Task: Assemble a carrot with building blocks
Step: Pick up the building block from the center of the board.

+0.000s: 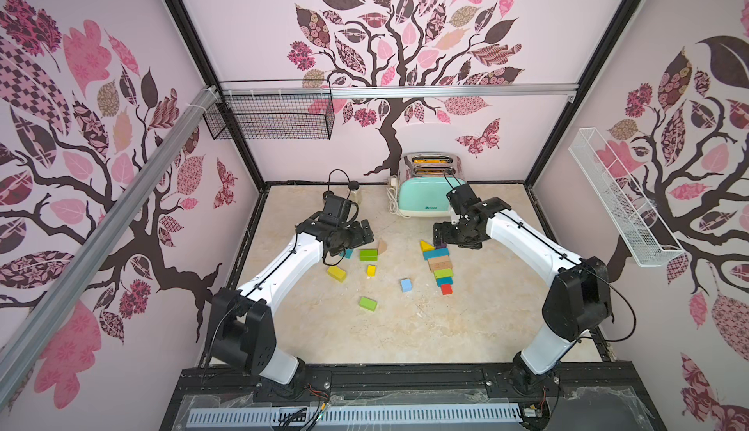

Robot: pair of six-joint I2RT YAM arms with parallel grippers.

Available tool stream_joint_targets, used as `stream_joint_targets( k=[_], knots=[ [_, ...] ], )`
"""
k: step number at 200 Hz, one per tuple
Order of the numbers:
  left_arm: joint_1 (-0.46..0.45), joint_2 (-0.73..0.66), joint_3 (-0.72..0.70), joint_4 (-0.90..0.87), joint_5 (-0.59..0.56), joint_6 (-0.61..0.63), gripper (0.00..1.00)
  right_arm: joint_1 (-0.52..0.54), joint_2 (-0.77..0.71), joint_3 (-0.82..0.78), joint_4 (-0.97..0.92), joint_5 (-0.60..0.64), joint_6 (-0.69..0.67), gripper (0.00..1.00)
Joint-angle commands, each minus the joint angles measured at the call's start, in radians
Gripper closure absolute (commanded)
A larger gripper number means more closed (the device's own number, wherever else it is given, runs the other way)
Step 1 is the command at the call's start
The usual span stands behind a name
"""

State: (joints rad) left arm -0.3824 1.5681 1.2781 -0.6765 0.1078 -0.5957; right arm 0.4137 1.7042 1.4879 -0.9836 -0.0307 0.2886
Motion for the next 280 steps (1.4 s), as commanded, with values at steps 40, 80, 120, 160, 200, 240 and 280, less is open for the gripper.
stream_joint_targets(
  k=[40,80,120,160,200,240,280],
  knots=[
    [-0.001,0.188,0.106,-0.03,-0.017,0.106,0.06,0.002,0.054,0.119,-0.049,-0.011,-0.013,0.01],
    [-0.018,0.282,0.168,-0.093,-0.054,0.099,0.09,0.001,0.026,0.049,-0.017,-0.077,0.006,0.01],
    [-0.058,0.289,0.129,-0.068,-0.087,0.061,0.08,0.002,0.015,0.033,-0.031,-0.091,-0.025,0.01],
    [-0.068,0.3,0.097,-0.005,-0.107,0.068,0.06,0.002,0.048,0.079,-0.05,-0.09,-0.037,0.01],
    [-0.06,0.348,0.099,0.008,-0.14,0.048,0.04,-0.003,0.067,0.138,-0.092,-0.095,-0.029,0.01],
    [-0.076,0.406,0.134,0.007,-0.15,0.055,0.03,-0.005,0.094,0.161,-0.107,-0.098,-0.049,0.01],
    [-0.087,0.427,0.124,0.003,-0.176,0.049,0.05,-0.013,0.09,0.13,-0.072,-0.125,-0.038,0.01]
  ],
)
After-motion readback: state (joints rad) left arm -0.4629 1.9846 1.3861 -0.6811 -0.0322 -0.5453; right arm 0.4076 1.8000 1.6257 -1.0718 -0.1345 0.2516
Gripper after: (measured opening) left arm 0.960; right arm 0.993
